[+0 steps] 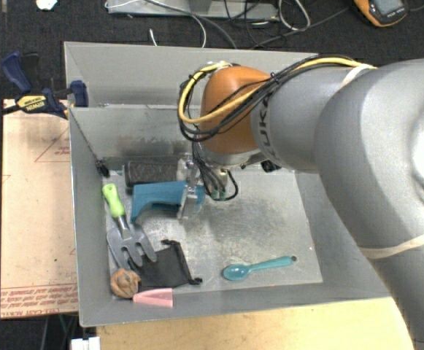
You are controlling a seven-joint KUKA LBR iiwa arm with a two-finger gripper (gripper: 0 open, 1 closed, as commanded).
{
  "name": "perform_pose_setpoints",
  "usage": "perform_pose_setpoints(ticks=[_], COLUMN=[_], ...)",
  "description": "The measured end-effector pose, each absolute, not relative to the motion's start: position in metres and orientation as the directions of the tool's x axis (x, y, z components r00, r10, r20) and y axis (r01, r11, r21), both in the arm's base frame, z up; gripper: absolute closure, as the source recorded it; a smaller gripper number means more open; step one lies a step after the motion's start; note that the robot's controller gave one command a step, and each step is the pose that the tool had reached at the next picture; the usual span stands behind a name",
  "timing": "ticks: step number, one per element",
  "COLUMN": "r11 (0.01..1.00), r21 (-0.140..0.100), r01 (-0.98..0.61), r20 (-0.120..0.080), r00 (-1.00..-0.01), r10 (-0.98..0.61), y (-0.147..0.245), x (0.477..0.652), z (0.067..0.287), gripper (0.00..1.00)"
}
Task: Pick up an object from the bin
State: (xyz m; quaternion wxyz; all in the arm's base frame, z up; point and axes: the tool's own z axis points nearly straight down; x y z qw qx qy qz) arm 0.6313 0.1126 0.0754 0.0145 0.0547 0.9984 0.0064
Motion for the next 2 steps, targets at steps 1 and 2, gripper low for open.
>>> perform_pose_setpoints(ticks=[1, 2], r11=[0.994, 0.994], r21=[0.014, 0.010], r01=[0.109, 0.109], r20=[-0.028, -0.022], r00=[-0.994, -0.994], r10=[0.109, 0.109], y=[0.1126, 0.1113], x=[0.6313, 0.6294], z=[0.0754, 0.0725], gripper=[1.00, 0.00])
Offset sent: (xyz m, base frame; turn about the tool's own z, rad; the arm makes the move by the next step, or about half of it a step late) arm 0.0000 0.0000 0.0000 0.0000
